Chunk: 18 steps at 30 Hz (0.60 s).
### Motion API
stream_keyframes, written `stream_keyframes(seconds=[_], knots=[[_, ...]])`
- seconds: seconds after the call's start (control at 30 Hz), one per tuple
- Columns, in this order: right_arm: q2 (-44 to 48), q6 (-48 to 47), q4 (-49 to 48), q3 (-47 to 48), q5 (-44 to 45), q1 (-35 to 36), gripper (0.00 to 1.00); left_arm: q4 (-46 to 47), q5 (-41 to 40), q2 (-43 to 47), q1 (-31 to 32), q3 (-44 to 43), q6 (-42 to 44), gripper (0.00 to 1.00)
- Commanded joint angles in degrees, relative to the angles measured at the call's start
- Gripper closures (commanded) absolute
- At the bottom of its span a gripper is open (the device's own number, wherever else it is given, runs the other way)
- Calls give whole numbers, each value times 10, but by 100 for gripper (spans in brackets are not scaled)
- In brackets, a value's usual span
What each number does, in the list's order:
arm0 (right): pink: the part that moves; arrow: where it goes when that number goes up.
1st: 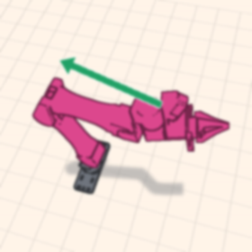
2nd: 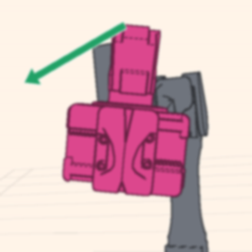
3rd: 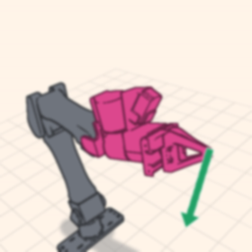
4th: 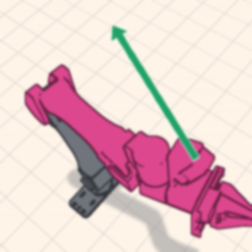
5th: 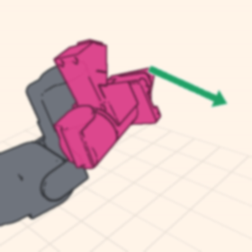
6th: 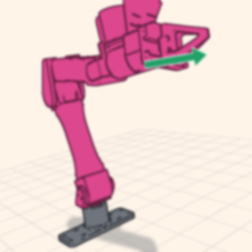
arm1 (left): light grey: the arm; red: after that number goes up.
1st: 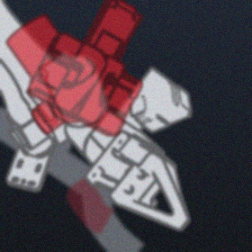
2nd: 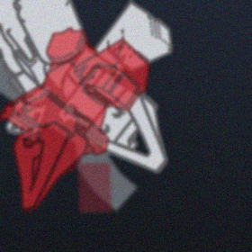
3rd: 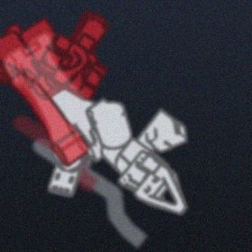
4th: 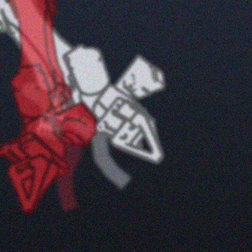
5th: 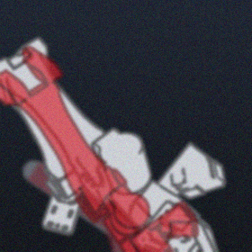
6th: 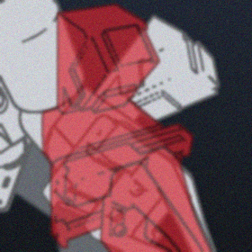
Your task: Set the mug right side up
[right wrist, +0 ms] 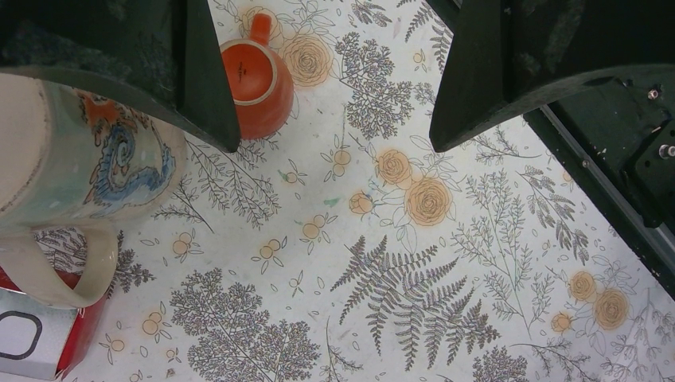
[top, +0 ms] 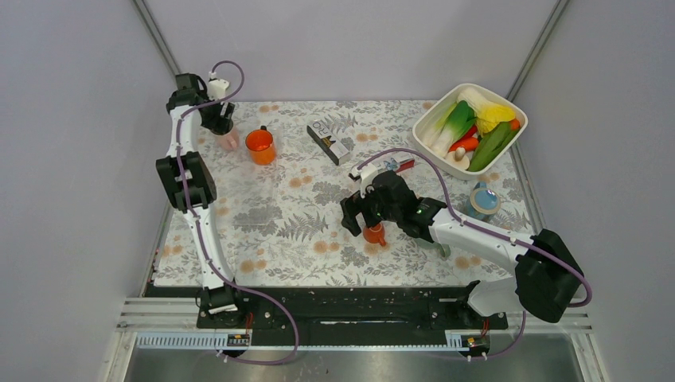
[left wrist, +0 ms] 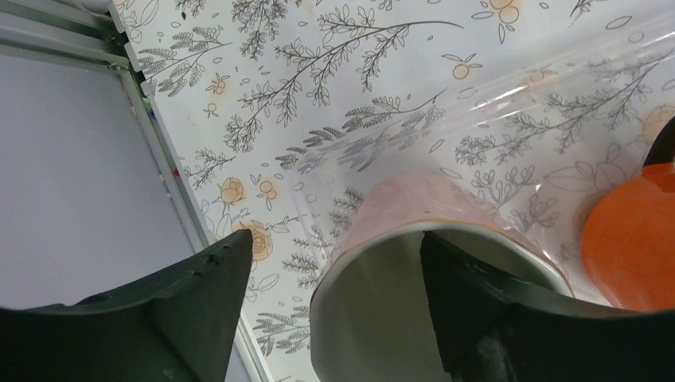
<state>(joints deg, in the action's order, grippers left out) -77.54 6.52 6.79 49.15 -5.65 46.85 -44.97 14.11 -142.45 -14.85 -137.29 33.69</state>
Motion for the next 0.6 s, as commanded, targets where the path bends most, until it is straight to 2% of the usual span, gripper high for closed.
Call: stream_keyframes(seconds=[0.0, 0.23, 0.43, 0.57], knots=[[0, 8, -4, 5, -12, -4, 1, 37, -2, 71, -2, 5, -2, 17], [-1, 12, -4, 5, -20, -4, 2, 41, 8, 113, -2, 30, 6, 13], [8, 14, -3, -1, -20, -4, 2, 22, 12, 125, -1, 38, 1, 13], [10, 13, -3, -3, -20, -4, 2, 25, 61, 202, 22, 115, -15, 15]])
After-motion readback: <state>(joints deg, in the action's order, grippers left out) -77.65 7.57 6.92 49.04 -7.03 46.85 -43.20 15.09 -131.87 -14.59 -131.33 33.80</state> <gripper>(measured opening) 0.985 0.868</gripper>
